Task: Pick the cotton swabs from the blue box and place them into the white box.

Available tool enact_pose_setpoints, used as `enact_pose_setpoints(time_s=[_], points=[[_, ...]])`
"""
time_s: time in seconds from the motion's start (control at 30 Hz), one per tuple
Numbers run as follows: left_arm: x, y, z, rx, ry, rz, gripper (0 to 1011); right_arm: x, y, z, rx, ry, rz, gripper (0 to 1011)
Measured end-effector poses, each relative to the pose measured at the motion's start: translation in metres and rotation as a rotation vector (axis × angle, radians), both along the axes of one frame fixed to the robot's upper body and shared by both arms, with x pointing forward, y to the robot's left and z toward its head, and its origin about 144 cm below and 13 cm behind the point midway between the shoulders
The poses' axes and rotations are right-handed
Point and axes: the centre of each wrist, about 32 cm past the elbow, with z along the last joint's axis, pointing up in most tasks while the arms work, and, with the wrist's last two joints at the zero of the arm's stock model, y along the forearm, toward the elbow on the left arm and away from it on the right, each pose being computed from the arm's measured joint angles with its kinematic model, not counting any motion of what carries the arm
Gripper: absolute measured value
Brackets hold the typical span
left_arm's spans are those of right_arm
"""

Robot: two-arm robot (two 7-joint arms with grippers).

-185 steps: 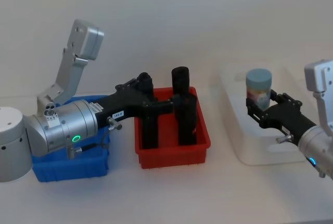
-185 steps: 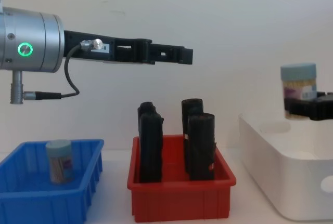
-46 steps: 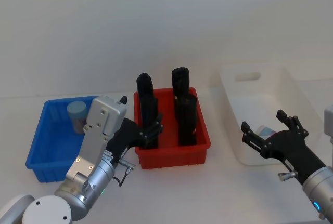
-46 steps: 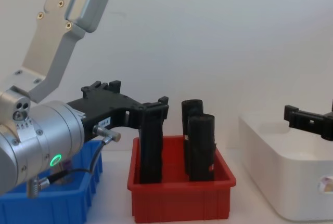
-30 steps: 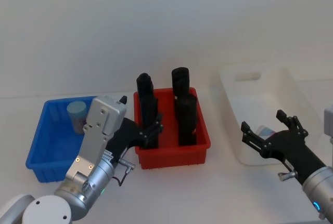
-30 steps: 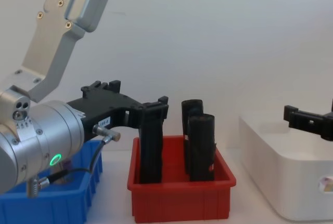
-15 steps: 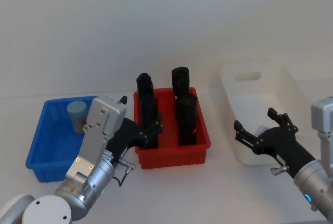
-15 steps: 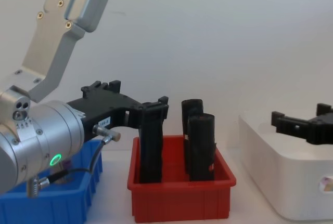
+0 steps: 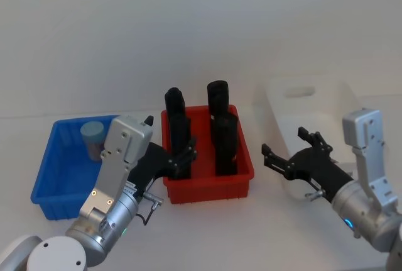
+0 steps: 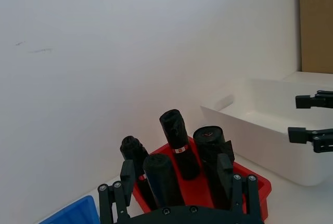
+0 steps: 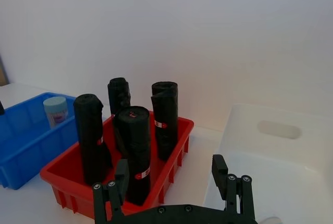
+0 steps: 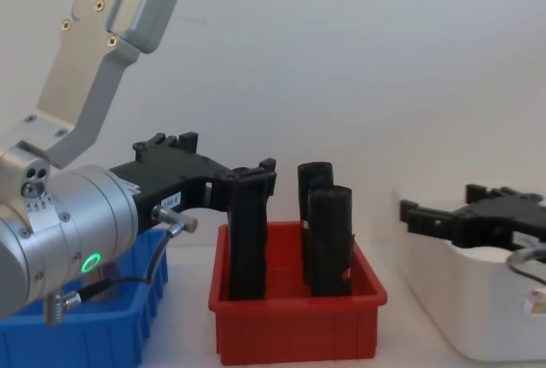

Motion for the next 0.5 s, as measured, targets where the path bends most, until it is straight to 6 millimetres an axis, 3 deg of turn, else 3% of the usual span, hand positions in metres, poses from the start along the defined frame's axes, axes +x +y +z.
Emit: enact_pose_setpoints(time_s=[0.5], points=[[0.0,0.0,0.0,0.0,0.0,0.0,1004,0.044,0.018,-0.008,-0.032,0.024,0.091,1002]])
